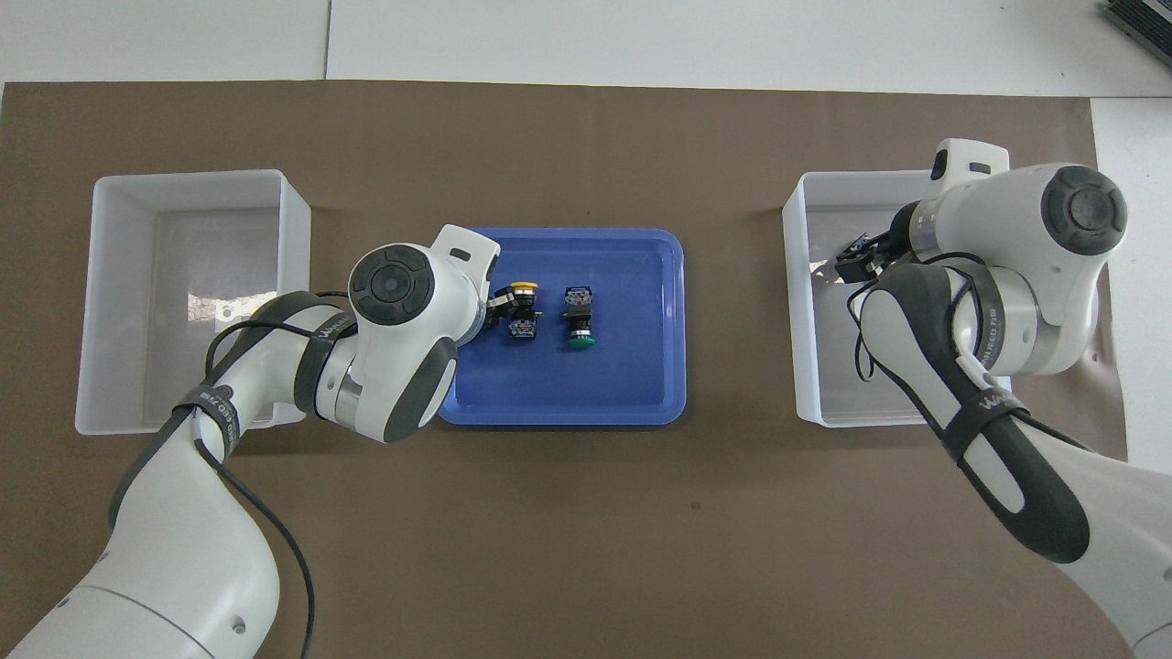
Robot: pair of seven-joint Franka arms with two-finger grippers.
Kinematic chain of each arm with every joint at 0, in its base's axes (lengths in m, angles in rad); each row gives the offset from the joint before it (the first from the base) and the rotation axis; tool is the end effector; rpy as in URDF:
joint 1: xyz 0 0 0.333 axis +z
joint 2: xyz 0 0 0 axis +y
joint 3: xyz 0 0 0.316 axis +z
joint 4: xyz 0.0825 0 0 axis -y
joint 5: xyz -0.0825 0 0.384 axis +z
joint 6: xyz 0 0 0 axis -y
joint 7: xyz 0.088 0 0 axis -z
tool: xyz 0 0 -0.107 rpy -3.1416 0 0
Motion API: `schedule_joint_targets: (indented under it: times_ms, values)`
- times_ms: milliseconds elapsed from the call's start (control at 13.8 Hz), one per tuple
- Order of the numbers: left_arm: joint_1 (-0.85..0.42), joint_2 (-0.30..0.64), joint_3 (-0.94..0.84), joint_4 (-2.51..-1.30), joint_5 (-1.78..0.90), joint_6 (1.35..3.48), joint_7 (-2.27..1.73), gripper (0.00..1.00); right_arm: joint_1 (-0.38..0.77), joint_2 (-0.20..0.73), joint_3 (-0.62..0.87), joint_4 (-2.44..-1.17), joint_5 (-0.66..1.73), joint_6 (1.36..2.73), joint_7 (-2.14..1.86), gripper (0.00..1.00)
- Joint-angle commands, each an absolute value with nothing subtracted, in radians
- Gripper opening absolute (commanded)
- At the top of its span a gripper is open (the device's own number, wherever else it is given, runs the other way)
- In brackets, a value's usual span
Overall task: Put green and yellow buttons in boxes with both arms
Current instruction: 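Carry the green button to its bin while the left gripper carries yellow, then lower the yellow button into the bin while the right gripper grasps green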
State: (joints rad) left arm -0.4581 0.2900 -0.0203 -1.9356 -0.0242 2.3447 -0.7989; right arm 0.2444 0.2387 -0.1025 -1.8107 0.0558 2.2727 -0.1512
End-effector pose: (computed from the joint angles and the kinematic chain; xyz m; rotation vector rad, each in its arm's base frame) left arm 0.5544 -0.2872 0.3480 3.0055 0.5122 0.1241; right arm 0.6359 0.0966 0.4328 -3.0726 -0.4134 -0.3500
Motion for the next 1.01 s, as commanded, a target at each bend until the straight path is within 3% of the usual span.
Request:
schedule_joint_targets:
  times_ms: [0, 434, 940]
  values:
    - [-0.399, 0.19, -0.017, -1.95, -0.029, 2.255, -0.715, 0.0, 0.277, 0.25, -0.101, -1.758, 0.063, 2.215, 0.036, 1.0]
    - [-0.168, 0.164, -0.017, -1.921, -0.025, 2.279, -0.283, 0.0, 0.455, 0.285, -0.084, -1.759, 0.064, 2.24, 0.314, 1.0]
    - [-0.026, 0.23, -0.017, -1.894, -0.026, 2.35, -0.052, 0.0, 0.61, 0.42, -0.086, -1.759, 0.06, 2.46, 0.477, 1.0]
